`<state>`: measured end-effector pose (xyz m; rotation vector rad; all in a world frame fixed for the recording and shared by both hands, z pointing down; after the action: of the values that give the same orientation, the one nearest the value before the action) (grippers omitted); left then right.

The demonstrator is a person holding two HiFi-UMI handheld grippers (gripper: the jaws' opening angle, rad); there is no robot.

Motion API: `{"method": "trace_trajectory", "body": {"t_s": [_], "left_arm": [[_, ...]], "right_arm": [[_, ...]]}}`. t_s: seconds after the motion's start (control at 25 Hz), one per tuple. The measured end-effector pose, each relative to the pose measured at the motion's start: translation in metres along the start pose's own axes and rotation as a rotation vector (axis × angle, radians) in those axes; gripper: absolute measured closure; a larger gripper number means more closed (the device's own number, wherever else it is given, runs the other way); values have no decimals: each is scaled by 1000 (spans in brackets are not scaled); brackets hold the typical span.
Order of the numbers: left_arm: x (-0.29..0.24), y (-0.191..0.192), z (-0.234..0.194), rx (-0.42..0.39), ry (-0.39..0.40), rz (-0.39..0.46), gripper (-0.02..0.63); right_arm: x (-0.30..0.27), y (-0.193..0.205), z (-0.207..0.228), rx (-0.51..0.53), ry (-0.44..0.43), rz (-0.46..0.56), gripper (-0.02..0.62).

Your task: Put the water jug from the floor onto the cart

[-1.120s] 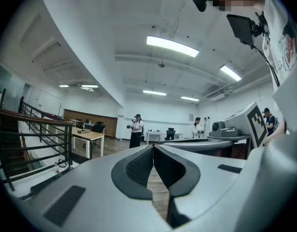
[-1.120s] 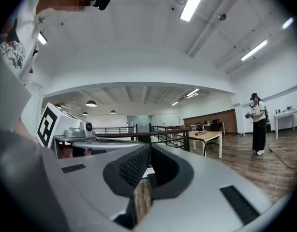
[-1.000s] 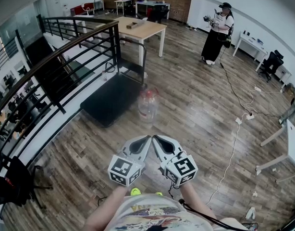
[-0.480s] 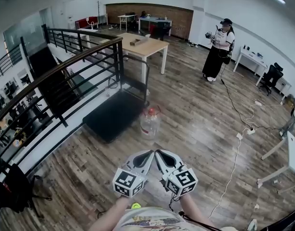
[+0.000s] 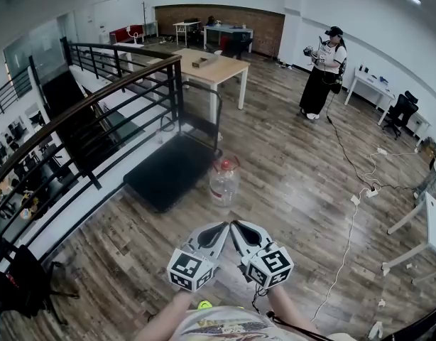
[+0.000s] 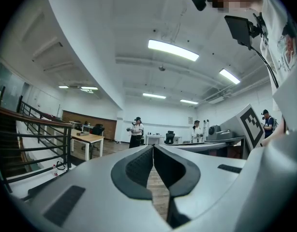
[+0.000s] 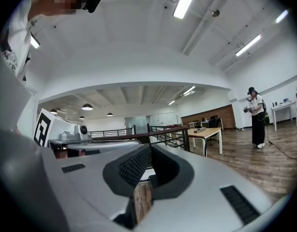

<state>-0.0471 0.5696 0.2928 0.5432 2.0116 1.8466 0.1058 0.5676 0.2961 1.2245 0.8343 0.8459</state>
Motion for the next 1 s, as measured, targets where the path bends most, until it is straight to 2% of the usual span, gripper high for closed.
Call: {"method": "trace_trajectory", "body": {"t_s": [0.4,0.64,1.0], "left_arm": [[28,-11,-14,-6,9,-12,595],[42,-1,-23,0,19,-16,595],[26,5,-49,-1,7,-26,595]], "right_arm": [[-11,-7,-32,22,8,0,566],[-16,1,-47,44,21,-11,566],[-43,2,-34,50,27,-6,566]]}}
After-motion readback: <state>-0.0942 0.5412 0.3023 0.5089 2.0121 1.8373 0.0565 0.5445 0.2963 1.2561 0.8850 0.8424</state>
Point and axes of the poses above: the fingertips, and each gripper's own axes: x backward along the fingers, z to its right, y out of its underside, the point moved 10 cm from there along x, backward along the fingers, and after that the axes turned 14 degrees about y, right-handed, at the moved point
